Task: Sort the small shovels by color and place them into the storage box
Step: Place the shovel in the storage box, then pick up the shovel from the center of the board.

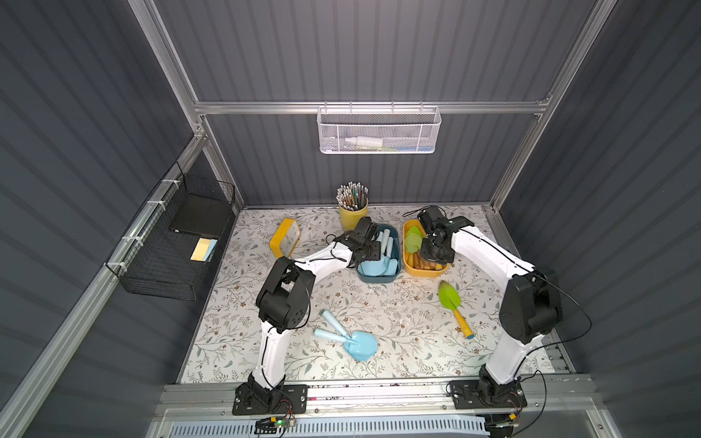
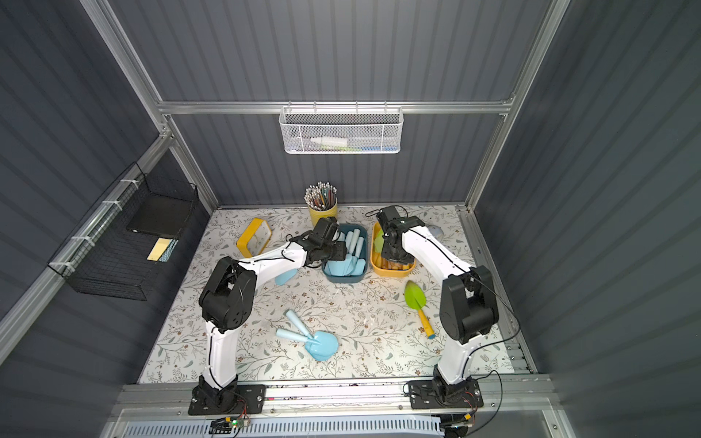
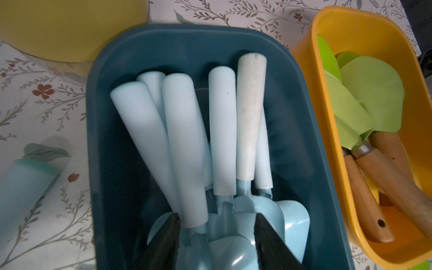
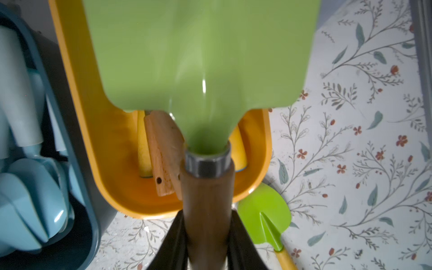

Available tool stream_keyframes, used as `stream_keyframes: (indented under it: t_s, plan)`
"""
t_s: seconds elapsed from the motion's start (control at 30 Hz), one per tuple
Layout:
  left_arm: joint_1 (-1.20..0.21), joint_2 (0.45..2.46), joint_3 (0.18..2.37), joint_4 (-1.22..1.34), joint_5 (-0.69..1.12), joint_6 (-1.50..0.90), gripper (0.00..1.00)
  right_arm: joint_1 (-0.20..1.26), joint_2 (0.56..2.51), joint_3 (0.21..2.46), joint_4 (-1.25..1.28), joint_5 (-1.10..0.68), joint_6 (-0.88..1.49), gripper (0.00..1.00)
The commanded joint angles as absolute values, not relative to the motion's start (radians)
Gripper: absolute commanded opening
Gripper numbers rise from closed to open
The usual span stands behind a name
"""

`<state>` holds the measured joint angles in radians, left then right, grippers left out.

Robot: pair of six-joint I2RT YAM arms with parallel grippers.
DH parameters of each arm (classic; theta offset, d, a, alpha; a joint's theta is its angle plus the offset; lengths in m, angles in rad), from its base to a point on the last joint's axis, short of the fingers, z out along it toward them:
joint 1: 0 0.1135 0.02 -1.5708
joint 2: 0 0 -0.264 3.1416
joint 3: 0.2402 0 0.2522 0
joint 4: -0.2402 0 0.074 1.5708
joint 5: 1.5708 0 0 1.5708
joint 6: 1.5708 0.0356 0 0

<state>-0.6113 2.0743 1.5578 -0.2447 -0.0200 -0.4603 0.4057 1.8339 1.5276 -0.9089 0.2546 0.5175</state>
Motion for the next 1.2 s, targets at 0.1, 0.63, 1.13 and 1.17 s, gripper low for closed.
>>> stream_keyframes:
  t_s: [0.1,0.63,1.13,1.17]
  plan:
    - [-0.596,2.028,1.562,-0.261,-0.041,-0.489,0.54,0.382,1.925,1.580,-0.896,0.223,0.402,0.16]
    - [-0.569,1.969,1.507,-0.276,-0.105,-0.535,0.65,0.377,1.859,1.575,-0.818,0.273,0.393,0.55]
    - [-0.382,2.001,1.543,-0.356,-0.193,-0.464,0.66,0.356,1.652,1.433,-0.721,0.200,0.475,0.57]
    - [-0.378,2.010,1.542,-0.367,-0.204,-0.455,0.66,0.356,1.653,1.429,-0.724,0.198,0.477,0.57]
